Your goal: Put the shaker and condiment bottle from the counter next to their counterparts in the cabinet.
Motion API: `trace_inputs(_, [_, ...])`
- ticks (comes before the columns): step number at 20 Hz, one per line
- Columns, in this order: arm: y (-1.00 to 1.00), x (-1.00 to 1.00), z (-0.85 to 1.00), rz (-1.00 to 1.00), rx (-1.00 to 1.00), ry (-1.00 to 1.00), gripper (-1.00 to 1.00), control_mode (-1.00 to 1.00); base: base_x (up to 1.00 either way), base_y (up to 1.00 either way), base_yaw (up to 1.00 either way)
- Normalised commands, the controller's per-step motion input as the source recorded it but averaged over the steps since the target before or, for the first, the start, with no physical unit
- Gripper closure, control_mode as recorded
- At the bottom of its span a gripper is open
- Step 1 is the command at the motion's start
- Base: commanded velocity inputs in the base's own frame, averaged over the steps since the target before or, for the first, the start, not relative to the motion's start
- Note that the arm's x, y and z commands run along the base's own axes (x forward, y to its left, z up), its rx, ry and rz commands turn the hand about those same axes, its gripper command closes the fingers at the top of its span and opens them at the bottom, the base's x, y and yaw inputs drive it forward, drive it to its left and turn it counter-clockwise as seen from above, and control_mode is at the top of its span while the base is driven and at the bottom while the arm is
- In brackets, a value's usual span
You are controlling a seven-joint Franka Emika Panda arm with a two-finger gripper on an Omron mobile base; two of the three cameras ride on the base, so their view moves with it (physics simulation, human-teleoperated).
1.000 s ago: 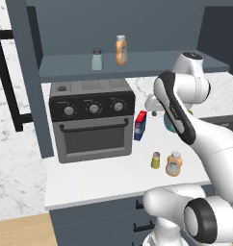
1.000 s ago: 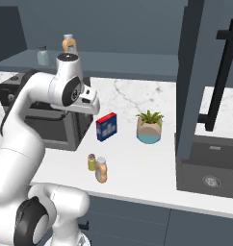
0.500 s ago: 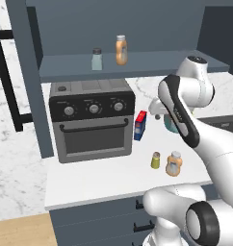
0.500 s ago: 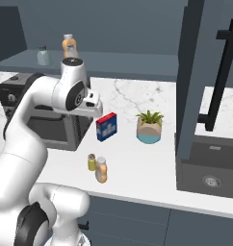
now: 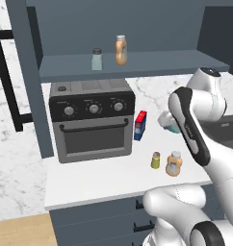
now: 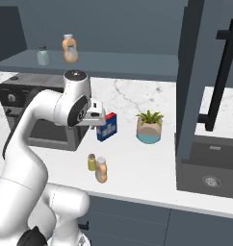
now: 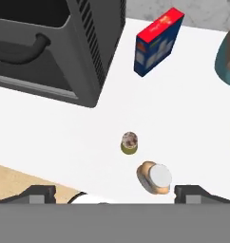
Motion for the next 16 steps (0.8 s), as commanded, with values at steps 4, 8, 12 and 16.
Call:
trace_inputs(4, [-0.13,-0.04,-0.11,0.13,-0.09,-0.02,-1.0,-1.0,0.0,0.0,0.0])
trace_inputs(8, [-0.15,0.0,0.0,0.09,-0.09,0.0,-1.0,-1.0,0.0,0.0,0.0])
trace_inputs(12, [-0.15,0.0,-0.04,0.01,-0.04,0.0,-1.0,-1.0,0.0,0.0,0.0])
trace_inputs(16, [-0.22,0.0,-0.16,0.01,-0.01,-0.01,-1.0,-1.0,0.0,0.0,0.0])
